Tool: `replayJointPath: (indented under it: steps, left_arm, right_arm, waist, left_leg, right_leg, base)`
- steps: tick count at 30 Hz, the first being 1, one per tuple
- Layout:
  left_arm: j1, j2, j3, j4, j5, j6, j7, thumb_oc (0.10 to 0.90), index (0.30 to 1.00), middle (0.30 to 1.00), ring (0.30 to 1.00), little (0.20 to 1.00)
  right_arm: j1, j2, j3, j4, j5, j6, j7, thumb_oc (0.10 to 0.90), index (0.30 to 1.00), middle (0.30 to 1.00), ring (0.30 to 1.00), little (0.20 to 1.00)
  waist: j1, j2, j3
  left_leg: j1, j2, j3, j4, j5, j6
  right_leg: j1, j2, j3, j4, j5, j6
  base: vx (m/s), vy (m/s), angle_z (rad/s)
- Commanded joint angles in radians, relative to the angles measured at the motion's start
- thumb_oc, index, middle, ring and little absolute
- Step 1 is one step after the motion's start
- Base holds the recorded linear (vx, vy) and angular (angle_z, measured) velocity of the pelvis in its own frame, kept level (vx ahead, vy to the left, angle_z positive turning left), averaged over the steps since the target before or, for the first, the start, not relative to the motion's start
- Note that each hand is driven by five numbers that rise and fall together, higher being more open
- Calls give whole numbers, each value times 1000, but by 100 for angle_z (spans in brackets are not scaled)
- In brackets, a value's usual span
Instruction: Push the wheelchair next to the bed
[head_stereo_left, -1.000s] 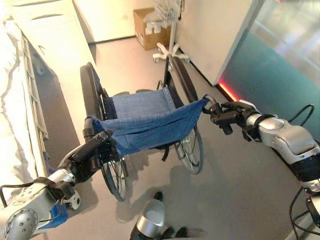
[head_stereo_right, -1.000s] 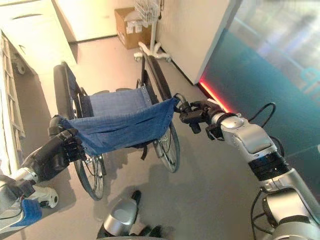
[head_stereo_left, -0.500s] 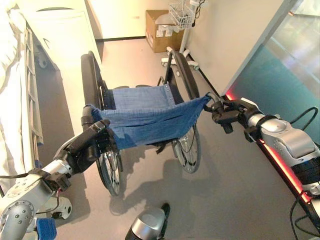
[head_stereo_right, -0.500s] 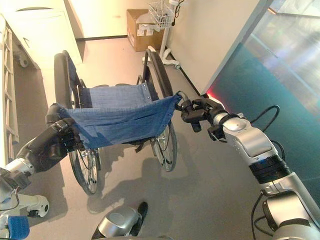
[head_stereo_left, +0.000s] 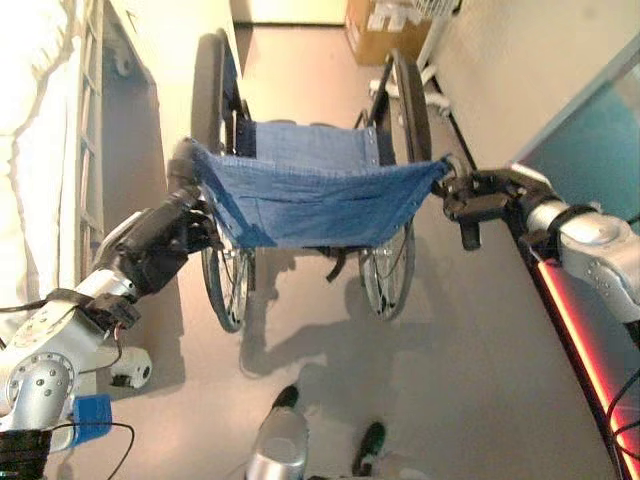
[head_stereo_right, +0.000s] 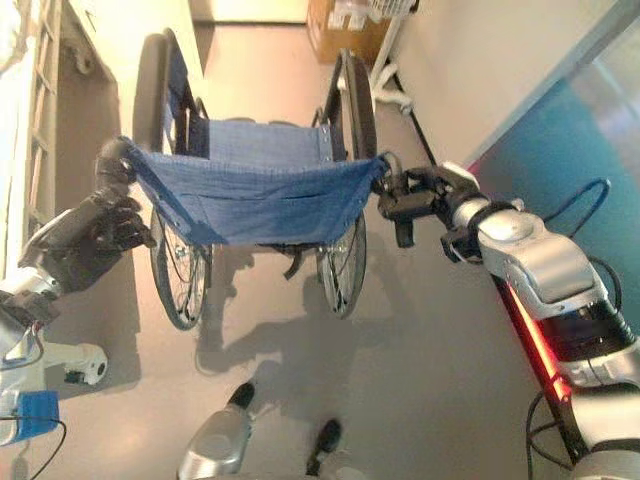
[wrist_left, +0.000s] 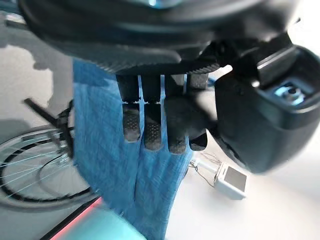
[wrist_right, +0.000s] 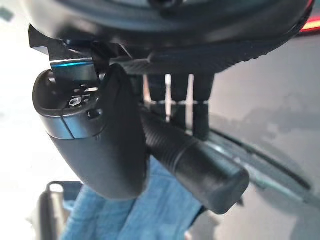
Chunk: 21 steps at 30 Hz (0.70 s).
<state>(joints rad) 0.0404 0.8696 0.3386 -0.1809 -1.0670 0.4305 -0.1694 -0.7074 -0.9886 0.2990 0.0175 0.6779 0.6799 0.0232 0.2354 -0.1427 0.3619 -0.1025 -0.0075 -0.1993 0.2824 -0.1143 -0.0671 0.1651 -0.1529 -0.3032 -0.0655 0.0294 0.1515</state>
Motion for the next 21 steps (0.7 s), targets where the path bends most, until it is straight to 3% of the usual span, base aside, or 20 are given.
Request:
replayJointPath:
  steps: [1, 4, 6, 8, 10, 11, 12, 15, 16, 18, 21]
  left_arm:
    - [92, 61, 83, -189, -59, -160, -71, 400, 300, 300, 300, 300]
    - [83, 44, 55, -177, -70, -184, -54, 400, 300, 300, 300, 300]
    - [62, 31, 43, -164, -74, -179, -50, 400, 300, 300, 300, 300]
    - [49, 28, 41, -143, -71, -171, -60, 400, 300, 300, 300, 300]
    - [37, 30, 31, -135, -72, -164, -63, 400, 300, 300, 300, 300]
    - [24, 28, 15, -128, -71, -160, -78, 400, 300, 300, 300, 300]
    - [23, 27, 13, -126, -69, -160, -81, 400, 300, 300, 300, 300]
    - [-7, 10, -21, -122, -39, -164, -103, 400, 300, 300, 300, 300]
    - [-12, 10, -24, -122, -36, -165, -103, 400, 300, 300, 300, 300]
    - [-22, 31, -7, -118, -56, -161, -102, 400, 300, 300, 300, 300]
    - [-28, 45, 7, -111, -77, -139, -91, 400, 300, 300, 300, 300]
  right_arm:
    - [-69, -11, 69, -89, 43, -126, 86, 400, 300, 300, 300, 300]
    - [-10, 16, 53, -101, -28, -150, 101, 400, 300, 300, 300, 300]
    - [3, 39, 45, -97, -64, -150, 111, 400, 300, 300, 300, 300]
    - [-23, 59, 61, -86, -78, -135, 106, 400, 300, 300, 300, 300]
    - [-44, 77, 73, -70, -85, -120, 94, 400, 300, 300, 300, 300]
    - [-45, 95, 73, -48, -97, -115, 83, 400, 300, 300, 300, 300]
    - [-44, 95, 73, -46, -99, -114, 82, 400, 300, 300, 300, 300]
    - [-15, 119, 61, -39, -131, -107, 59, 400, 300, 300, 300, 300]
    - [-11, 120, 57, -40, -135, -108, 60, 400, 300, 300, 300, 300]
    - [-6, 128, 51, -24, -139, -127, 78, 400, 300, 300, 300, 300]
    - [-1, 122, 42, -24, -141, -136, 102, 400, 300, 300, 300, 300]
  waist:
    - [67, -4, -223]
    - [40, 11, -208]
    - [42, 23, -208]
    - [59, 41, -212]
    - [67, 60, -217]
    - [75, 80, -224]
    - [76, 80, -224]
    - [80, 96, -226]
    - [81, 95, -225]
    - [92, 83, -237]
    - [96, 64, -245]
  left_leg:
    - [-21, 110, 94, 204, 241, -44]
    - [-67, 122, 203, 316, 219, -33]
    - [-65, 88, 224, 270, 178, -20]
    - [-43, 41, 249, 147, 163, -15]
    - [-45, 44, 326, 20, 189, -23]
    - [-66, 45, 393, -111, 211, -44]
    - [-61, 41, 398, -131, 220, -44]
    - [-84, 43, 490, -270, 321, -56]
    - [-87, 40, 491, -268, 320, -53]
    - [-86, -12, 474, -277, 246, 0]
    - [-83, -41, 471, -231, 190, 47]
  right_leg:
    - [-117, 7, 18, 74, -11, -42]
    - [-99, 25, -39, 78, -26, -77]
    - [-83, 36, -65, 79, -39, -78]
    - [-63, 63, -79, 83, -58, -77]
    - [-30, 92, -117, 74, -77, -86]
    - [25, 126, -140, 64, -115, -88]
    - [29, 126, -142, 62, -117, -88]
    - [101, 177, -165, 66, -173, -106]
    - [104, 178, -165, 74, -181, -109]
    - [106, 174, -140, 130, -222, -100]
    - [101, 155, -136, 211, -219, -77]
  base:
    - [152, -258, 45]
    - [163, -200, 51]
    - [225, -88, 76]
    - [263, -39, 23]
    - [388, -32, 21]
    - [421, -26, 25]
    - [467, -22, 37]
    - [363, -23, 13]
    - [319, -6, -13]
    - [373, 66, 10]
    - [344, 80, 36]
